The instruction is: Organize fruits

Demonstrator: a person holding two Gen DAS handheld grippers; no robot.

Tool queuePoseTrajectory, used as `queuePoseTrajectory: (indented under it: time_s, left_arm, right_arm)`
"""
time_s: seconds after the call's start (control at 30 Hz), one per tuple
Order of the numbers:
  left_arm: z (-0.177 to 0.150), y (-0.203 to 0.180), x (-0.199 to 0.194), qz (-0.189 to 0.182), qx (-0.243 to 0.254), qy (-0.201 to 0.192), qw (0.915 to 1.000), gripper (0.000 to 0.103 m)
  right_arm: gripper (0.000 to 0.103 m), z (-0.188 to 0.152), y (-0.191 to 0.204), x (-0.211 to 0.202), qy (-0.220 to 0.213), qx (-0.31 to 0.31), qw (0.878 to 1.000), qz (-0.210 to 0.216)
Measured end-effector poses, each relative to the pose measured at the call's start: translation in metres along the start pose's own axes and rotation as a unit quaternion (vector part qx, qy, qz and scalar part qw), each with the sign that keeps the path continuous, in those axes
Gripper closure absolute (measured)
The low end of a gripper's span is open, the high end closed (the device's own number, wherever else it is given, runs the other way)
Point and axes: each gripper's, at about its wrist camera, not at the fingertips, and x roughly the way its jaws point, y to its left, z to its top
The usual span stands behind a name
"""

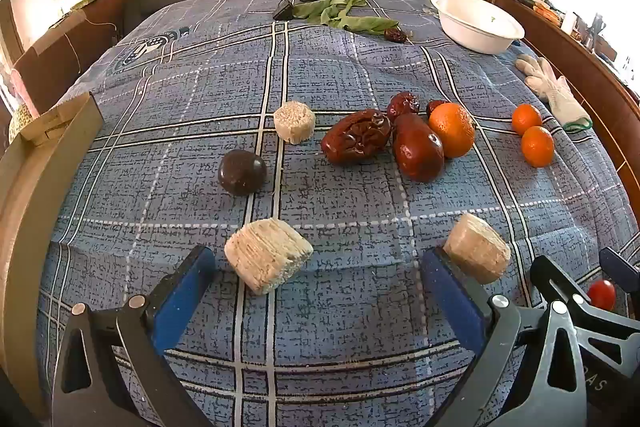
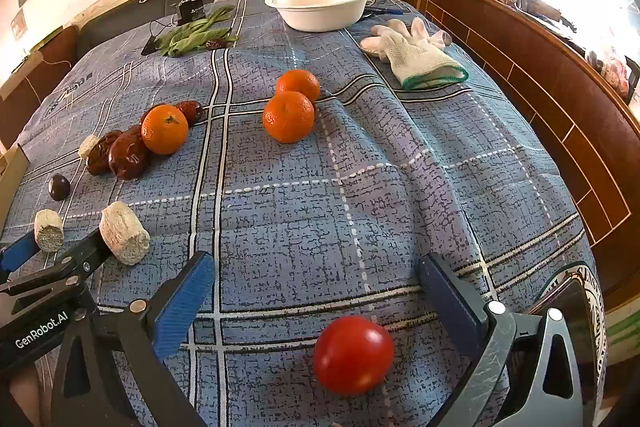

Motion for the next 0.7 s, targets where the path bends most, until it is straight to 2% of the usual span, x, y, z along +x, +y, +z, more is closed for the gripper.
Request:
queuePoseTrajectory:
  time_s: [0.7]
  left_arm:
    - [0.0000, 0.0001, 0.0000, 0.000, 0.000, 0.000, 1.0000, 0.000]
  right_arm:
    - [0.000, 0.0000, 0.0001, 0.0001, 0.000, -0.001, 1.000, -0.001]
